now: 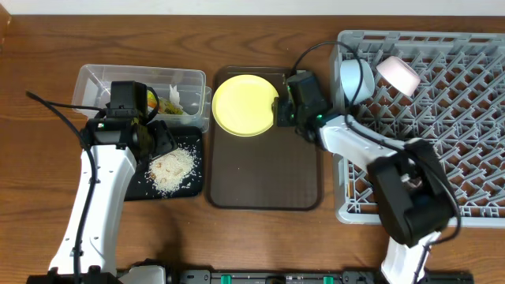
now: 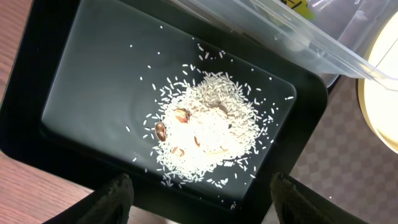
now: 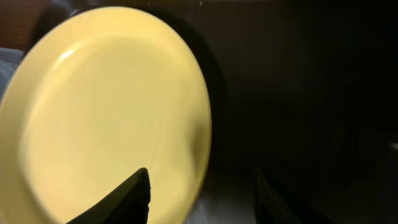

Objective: Sort waste into correct bins and load items into the dishwasher rack
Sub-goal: 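Move the right gripper to the yellow plate and grasp its rim, then lift the yellow plate and stand it upright in the rack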

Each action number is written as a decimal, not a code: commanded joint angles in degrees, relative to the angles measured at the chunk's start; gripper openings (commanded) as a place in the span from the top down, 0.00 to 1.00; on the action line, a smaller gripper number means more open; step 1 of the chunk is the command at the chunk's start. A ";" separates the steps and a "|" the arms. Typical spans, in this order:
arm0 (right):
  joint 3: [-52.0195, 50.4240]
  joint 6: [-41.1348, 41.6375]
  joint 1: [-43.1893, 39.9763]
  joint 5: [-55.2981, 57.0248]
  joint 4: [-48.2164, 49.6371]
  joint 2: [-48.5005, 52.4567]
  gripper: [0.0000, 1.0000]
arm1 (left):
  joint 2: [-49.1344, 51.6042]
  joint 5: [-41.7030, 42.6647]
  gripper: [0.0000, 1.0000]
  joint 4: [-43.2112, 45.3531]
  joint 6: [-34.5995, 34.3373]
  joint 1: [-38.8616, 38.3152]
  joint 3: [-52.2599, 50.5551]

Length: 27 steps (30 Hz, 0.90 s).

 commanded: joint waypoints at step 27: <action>0.00 -12.96 -5.62 12.81 -18.05 -20.85 0.99 | -0.72 -0.28 0.26 -0.02 -0.33 0.24 0.20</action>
